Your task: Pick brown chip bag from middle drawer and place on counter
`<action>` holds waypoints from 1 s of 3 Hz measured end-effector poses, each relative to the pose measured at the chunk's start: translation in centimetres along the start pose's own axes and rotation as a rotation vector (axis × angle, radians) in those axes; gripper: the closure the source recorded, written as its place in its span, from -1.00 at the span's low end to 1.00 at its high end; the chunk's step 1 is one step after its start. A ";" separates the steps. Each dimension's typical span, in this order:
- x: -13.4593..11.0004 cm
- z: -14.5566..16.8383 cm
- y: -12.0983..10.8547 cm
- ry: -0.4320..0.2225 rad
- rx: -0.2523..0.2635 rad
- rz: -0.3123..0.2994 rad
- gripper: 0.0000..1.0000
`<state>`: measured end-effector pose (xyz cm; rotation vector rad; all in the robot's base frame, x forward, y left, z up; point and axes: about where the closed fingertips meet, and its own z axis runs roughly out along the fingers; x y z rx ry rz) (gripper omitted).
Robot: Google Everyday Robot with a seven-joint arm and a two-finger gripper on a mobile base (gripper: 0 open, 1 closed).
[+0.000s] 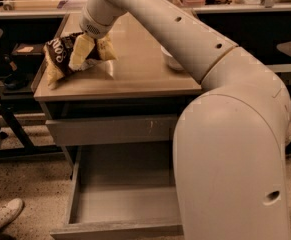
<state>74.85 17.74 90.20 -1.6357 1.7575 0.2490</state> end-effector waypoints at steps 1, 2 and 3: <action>-1.6 -6.1 -2.1 0.060 0.097 0.016 -1.00; -6.0 -19.0 -5.1 0.134 0.312 0.045 -1.00; -9.3 -32.3 -6.8 0.196 0.549 0.093 -1.00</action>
Offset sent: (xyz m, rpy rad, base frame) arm -0.0751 -0.1002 0.4279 -0.3443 -0.4648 -0.5125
